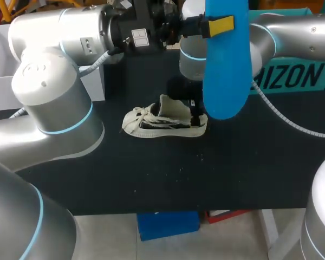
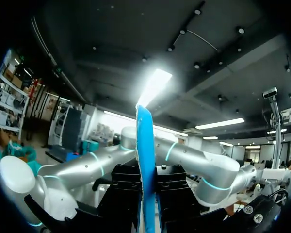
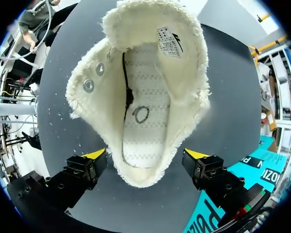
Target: Take the shoe out of the shoebox, open the shoe tongue, remove and reinsert the insole, then place the shoe into the shoebox
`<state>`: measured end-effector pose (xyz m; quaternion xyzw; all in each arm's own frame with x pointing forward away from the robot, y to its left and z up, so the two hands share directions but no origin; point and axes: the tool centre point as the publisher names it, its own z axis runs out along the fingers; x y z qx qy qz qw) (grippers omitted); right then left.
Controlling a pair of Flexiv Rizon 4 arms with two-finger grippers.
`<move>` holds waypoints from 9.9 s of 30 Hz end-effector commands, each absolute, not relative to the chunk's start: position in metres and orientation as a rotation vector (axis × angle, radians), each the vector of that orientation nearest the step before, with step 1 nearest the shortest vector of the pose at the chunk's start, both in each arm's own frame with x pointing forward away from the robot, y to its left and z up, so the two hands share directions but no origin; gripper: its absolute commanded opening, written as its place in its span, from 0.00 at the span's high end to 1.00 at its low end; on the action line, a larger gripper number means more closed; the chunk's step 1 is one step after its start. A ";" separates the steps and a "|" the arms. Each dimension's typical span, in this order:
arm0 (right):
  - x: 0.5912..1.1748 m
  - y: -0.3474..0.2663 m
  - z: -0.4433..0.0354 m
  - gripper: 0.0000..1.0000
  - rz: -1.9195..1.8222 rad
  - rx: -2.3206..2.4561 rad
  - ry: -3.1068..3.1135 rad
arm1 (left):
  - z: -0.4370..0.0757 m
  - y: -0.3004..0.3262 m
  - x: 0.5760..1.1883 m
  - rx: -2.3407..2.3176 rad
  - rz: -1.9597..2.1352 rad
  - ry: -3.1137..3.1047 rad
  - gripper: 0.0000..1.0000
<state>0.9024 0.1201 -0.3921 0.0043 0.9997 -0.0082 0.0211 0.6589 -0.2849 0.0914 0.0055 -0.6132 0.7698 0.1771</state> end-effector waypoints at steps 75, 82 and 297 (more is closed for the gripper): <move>0.912 0.087 -0.408 0.00 1.087 0.003 2.948 | 0.091 -0.286 0.659 0.016 2.180 -1.736 1.00; 0.924 0.090 -0.385 0.00 0.761 -0.060 3.025 | 0.091 -0.286 0.659 0.016 2.180 -1.736 1.00; 0.915 0.112 -0.253 0.00 2.065 2.645 2.162 | 0.091 -0.286 0.659 0.016 2.180 -1.736 1.00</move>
